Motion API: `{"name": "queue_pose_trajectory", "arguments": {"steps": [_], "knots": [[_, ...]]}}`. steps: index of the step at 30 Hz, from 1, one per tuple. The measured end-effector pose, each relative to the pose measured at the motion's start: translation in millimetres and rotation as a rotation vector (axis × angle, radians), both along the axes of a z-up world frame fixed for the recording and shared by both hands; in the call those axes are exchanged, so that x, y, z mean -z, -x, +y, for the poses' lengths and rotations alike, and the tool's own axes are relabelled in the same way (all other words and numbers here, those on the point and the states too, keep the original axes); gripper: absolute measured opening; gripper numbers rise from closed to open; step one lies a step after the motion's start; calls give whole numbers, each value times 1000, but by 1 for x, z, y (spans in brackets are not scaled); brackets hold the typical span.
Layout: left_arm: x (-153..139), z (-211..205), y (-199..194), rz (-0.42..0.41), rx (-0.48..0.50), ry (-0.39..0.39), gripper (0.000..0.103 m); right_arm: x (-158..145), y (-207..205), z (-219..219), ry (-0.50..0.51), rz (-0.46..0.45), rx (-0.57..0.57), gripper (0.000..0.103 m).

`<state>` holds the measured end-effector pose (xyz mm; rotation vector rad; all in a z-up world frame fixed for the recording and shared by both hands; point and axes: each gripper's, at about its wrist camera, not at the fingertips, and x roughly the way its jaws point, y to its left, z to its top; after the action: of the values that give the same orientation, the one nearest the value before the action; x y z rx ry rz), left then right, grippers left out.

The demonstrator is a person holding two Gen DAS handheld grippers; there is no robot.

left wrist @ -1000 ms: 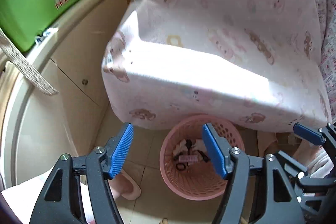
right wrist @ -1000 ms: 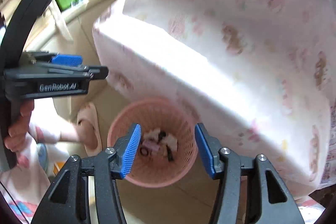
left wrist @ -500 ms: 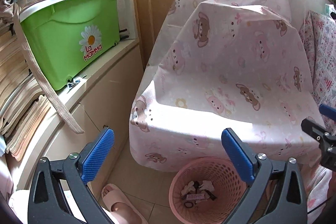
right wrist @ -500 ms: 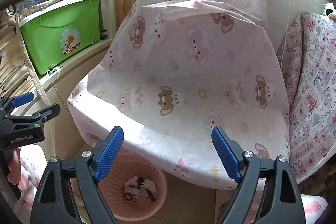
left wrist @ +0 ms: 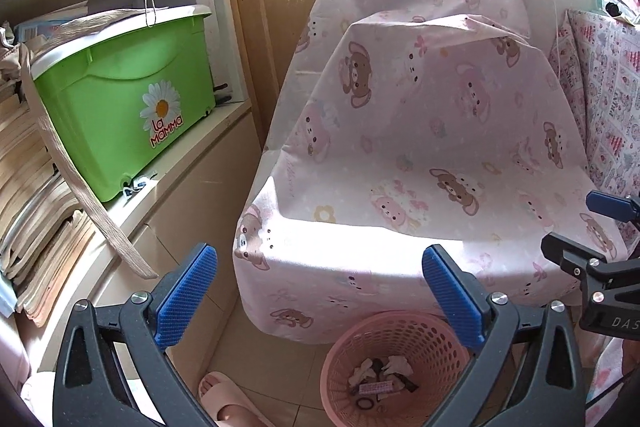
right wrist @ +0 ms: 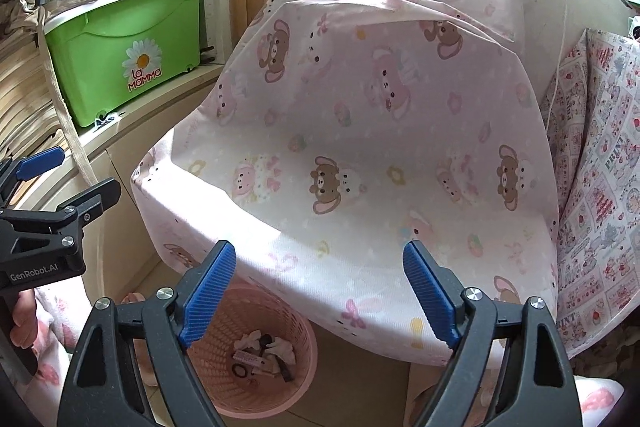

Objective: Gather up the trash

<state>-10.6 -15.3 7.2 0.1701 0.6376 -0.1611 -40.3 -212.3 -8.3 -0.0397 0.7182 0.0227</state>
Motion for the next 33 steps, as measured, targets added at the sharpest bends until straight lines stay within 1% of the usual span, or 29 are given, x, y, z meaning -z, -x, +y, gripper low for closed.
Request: {"name": "queue_pose_trajectory", "arguments": {"steps": [3,10,27,33], "knots": [[0,2,-1,-1,-11,5,101,1,0,0,-6,1,4,87],[-1,10,-4,18,-28,55,101,3,-2,-1,0,7,6,87],[0,17,-6,38,-52,75,102,3,-4,-7,-23,14,34,87],[0,16,-5,37,-51,68,101,3,-4,-6,-20,18,34,87]]}}
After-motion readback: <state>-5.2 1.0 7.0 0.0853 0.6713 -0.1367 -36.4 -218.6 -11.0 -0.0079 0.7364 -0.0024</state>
